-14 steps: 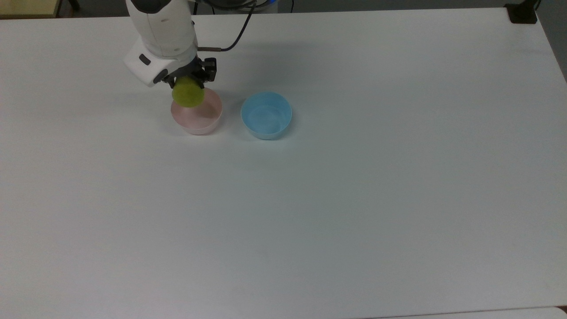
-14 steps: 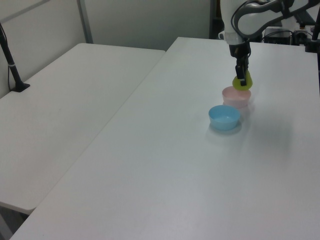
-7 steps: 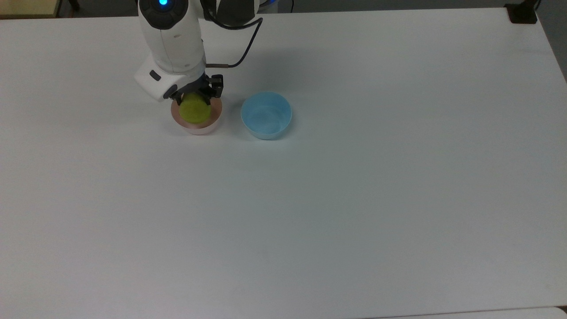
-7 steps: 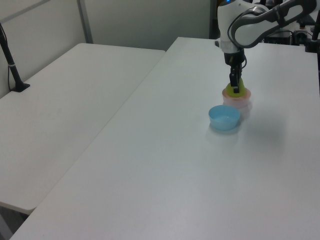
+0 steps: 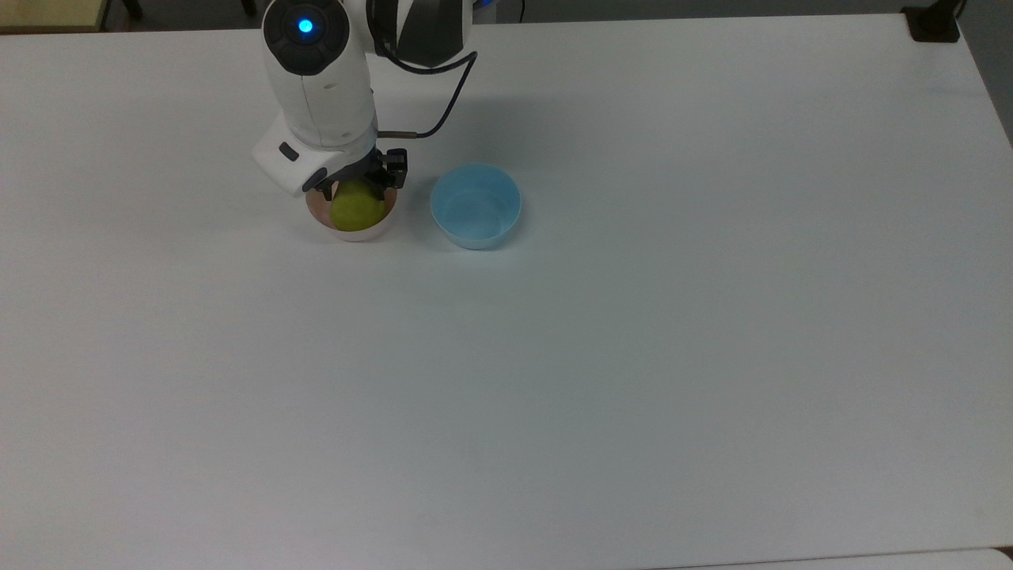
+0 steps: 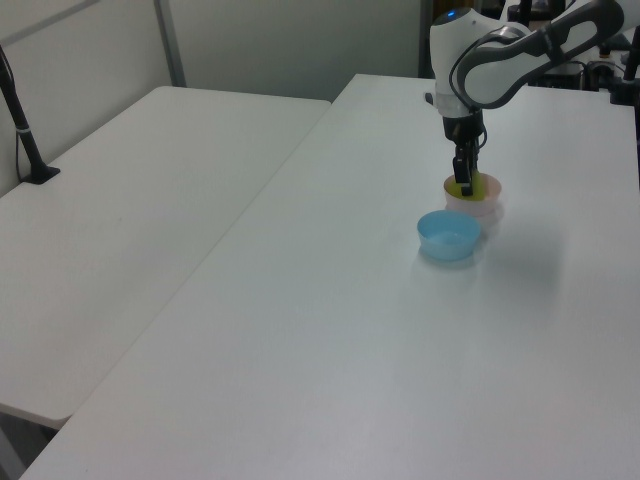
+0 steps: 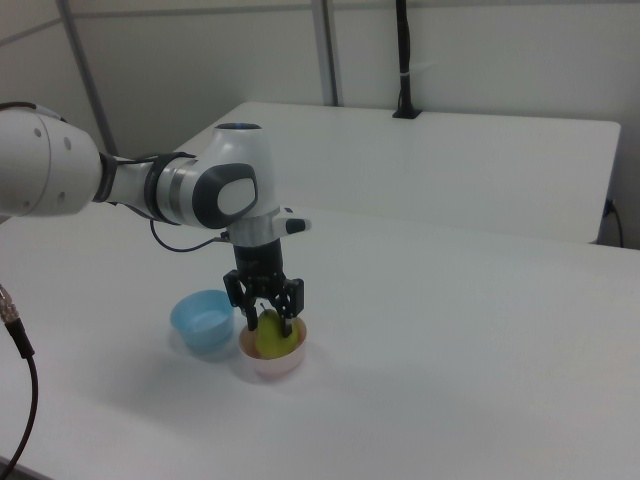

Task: Place the pear in the bowl

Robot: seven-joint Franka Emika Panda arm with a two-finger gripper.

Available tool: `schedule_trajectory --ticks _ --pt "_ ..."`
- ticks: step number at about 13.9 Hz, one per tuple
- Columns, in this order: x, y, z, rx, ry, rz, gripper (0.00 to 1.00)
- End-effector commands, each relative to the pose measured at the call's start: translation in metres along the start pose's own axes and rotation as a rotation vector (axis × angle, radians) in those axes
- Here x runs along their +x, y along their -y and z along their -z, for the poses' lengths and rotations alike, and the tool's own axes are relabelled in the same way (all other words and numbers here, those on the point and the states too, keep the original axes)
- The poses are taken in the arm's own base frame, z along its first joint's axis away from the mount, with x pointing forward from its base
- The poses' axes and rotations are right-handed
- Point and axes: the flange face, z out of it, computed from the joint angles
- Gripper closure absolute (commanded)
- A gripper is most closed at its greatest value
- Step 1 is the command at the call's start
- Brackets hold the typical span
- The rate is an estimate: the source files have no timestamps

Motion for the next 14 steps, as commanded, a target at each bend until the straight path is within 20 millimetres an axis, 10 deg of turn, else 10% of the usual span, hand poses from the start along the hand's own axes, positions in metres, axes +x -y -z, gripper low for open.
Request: schedule_trajectory --ticks 1,7,14 --pt "-0.007 0.015 0.024 0.013 -0.001 -0.004 0.08" --pt "-0.015 0.033 0.162 0.007 -0.072 -0.026 0.00" --pt "-0.062 0.063 0.253 0.026 -0.181 -0.104 0.00"
